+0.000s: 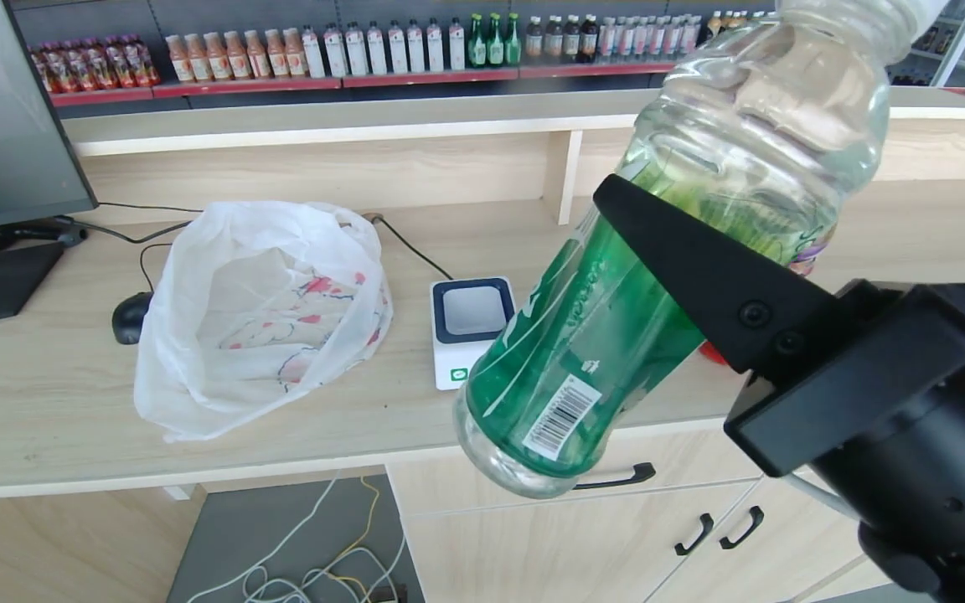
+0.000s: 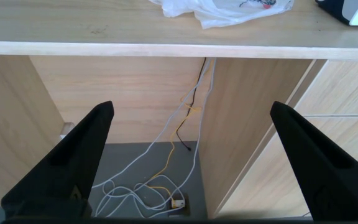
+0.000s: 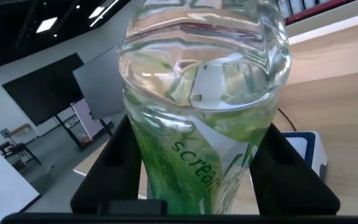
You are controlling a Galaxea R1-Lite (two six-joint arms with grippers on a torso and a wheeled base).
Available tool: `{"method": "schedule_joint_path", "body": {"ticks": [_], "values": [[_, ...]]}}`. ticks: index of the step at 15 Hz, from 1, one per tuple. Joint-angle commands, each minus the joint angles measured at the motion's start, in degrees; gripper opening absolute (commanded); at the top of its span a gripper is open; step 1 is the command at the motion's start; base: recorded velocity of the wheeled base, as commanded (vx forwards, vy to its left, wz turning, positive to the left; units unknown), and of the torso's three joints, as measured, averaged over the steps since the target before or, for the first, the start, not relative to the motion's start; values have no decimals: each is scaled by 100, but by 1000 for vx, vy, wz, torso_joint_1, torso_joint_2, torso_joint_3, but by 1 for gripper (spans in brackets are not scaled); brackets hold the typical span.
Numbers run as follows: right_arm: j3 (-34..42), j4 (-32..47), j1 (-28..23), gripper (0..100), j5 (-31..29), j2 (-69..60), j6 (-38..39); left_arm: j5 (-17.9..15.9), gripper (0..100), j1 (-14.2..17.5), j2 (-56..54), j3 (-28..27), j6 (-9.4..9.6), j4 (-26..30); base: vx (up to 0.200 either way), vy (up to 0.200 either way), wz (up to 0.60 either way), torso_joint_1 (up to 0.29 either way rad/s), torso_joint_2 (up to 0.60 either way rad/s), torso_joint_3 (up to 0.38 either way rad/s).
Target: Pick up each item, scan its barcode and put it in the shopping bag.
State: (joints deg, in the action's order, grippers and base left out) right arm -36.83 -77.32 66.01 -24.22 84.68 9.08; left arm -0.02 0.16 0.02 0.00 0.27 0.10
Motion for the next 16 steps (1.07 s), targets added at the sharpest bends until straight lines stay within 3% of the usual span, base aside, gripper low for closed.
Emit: {"method": "schedule_joint_path", "body": {"ticks": [1, 16], "values": [[-35, -46, 17, 0, -4, -48, 32, 2, 100, 2, -2, 0, 0, -1, 0, 0, 0, 0, 0, 0], [-26, -230, -45, 0, -4, 119, 313, -6, 100, 2, -2, 0, 0, -1, 0, 0, 0, 0, 0, 0]]}}
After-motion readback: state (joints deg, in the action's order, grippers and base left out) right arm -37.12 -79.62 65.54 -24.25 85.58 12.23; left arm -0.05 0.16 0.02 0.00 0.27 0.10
